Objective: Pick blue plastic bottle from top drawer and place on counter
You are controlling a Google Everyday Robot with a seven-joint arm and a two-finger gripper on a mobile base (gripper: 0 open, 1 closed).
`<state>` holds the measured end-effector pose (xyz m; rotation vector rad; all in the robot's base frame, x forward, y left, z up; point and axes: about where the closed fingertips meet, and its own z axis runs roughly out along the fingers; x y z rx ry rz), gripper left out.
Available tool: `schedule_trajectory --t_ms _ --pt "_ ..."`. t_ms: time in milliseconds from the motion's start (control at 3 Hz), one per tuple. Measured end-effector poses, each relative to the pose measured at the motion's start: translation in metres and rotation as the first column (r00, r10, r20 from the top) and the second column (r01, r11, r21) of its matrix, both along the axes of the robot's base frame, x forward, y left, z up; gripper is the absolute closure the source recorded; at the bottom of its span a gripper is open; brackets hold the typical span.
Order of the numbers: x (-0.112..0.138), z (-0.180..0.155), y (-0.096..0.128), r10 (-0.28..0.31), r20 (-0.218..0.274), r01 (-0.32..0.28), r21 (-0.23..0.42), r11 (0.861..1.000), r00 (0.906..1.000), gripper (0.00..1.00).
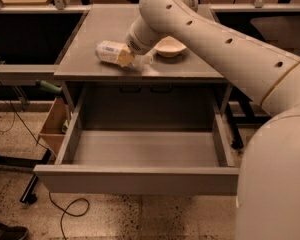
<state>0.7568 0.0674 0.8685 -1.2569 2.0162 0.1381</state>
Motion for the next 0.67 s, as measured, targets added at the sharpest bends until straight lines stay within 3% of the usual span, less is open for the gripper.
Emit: schedule_trajectory --t_ms 333,667 --pt "0.0037 0.0031 0.0074 0.044 0.022 -0.044 -0.01 0.999 0.9988 0.0" --pt "0.0041 0.0042 0.0101 0.07 0.04 -0.069 -0.006 0.998 0.9968 0.0"
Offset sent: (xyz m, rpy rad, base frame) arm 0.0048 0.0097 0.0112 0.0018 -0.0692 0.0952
